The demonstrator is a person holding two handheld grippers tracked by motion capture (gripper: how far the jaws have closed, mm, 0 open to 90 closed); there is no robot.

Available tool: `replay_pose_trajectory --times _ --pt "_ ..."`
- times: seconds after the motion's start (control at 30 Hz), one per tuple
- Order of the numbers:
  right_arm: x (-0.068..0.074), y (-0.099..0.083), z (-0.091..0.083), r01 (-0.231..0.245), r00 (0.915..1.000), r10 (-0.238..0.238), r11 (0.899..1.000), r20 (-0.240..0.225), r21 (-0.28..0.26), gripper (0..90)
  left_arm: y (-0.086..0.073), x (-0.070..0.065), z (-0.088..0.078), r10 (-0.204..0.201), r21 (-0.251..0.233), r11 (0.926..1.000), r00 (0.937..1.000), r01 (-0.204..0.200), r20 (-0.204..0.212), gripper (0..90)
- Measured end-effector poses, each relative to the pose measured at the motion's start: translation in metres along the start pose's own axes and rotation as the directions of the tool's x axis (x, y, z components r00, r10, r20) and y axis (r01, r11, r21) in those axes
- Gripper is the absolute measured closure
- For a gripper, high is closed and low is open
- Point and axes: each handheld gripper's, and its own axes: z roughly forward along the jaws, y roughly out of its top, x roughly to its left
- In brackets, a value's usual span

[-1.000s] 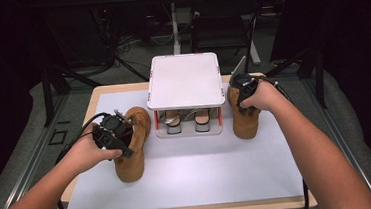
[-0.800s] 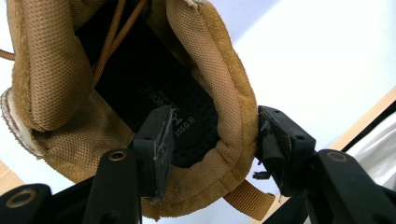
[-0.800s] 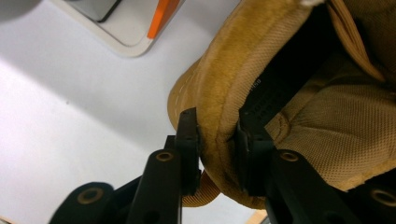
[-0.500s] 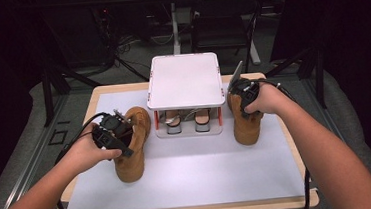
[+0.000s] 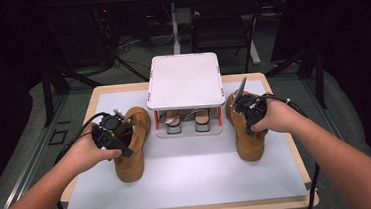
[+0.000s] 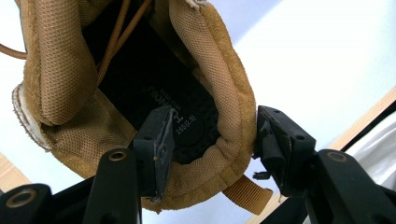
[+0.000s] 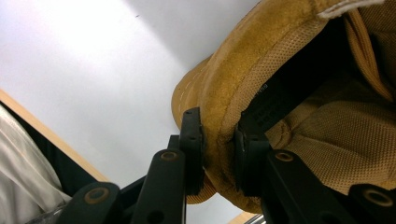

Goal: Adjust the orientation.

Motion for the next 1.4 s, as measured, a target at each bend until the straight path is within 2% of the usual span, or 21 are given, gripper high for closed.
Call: replay_pose_trajectory --times 0.27,0.5,0.53,0.73,0.83,1.13,1.4 --pt "0.026 -0.015 -0.001 0.041 0.9991 -0.041 0.999 -0.008 0.02 76.3 -0.001 0.0 -0.001 0.001 0.008 1.0 1.0 -0.001 -0.005 47.3" --pt "0.039 -0.024 0.0 0.043 0.9989 -0.042 0.999 -0.021 0.032 76.1 -0.002 0.0 -0.002 -0.002 0.005 1.0 1.0 0.002 -0.005 47.3" --pt "0.04 -0.025 0.0 0.038 0.9991 -0.037 0.999 -0.018 0.019 75.9 -0.002 0.0 -0.001 -0.004 0.005 1.0 1.0 0.004 -0.005 47.3" --pt "0.039 -0.028 0.0 0.012 0.9998 -0.012 1.0 -0.018 -0.002 71.8 -0.003 0.001 0.0 -0.001 0.007 1.0 1.0 0.001 -0.006 47.4" --pt "0.038 -0.028 -0.002 -0.04 0.9978 0.039 0.999 -0.053 -0.019 66.9 -0.003 0.001 0.0 -0.001 0.004 1.0 1.0 0.001 -0.008 47.4" --pt "0.037 -0.032 -0.011 -0.049 0.9974 0.046 0.997 -0.056 -0.066 60.3 -0.004 0.001 -0.006 -0.004 -0.001 1.0 0.9999 0.004 -0.011 47.5" --pt "0.032 -0.036 -0.03 -0.076 0.9965 0.072 0.991 -0.041 -0.109 58.6 -0.003 0.004 -0.019 -0.017 -0.019 0.9997 0.9993 0.017 -0.032 47.4"
